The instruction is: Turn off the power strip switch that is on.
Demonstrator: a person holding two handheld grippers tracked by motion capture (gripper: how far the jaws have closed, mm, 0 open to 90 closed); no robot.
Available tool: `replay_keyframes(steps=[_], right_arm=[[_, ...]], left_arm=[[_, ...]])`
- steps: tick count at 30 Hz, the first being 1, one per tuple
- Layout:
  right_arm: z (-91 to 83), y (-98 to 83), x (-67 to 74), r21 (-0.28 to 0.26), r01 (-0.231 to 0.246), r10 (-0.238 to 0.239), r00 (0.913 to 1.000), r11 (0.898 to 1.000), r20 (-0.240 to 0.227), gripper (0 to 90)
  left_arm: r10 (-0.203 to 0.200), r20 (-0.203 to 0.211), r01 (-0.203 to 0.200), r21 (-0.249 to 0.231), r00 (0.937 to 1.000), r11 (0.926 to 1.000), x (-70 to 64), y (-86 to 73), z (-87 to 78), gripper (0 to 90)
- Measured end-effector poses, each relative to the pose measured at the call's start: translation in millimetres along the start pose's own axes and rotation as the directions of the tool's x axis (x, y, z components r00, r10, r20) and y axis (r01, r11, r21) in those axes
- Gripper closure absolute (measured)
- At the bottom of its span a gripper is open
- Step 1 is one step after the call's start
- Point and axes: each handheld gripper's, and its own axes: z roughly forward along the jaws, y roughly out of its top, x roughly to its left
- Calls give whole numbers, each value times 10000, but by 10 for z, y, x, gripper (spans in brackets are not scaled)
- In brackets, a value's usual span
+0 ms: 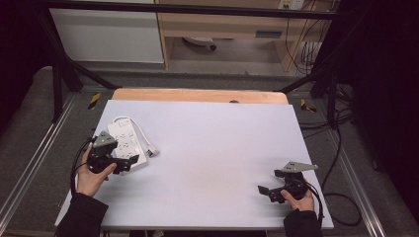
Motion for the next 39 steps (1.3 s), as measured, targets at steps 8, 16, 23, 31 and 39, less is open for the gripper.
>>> replay_keyframes(steps=[8,16,23,31,39], right_arm=[[1,-1,-1,6,-1,1,10000,10000,-8,9],[3,0,-2,23,28,-28,10000,10000,-13,10],[5,-2,-4,30,26,-26,10000,10000,-4,10],[3,-1,-3,28,29,-29,10000,10000,-12,10],[9,-3,-5,33,22,-22,10000,10000,-12,10]], left_arm=[[-172,-152,173,69,9997,9998,53,5,47,40],[-243,-368,250,182,9990,9995,104,35,84,44],[-275,-529,287,221,9982,9993,151,75,117,50],[-406,-651,427,301,9970,9986,194,103,145,72],[-484,-782,517,417,9958,9978,239,101,195,99]])
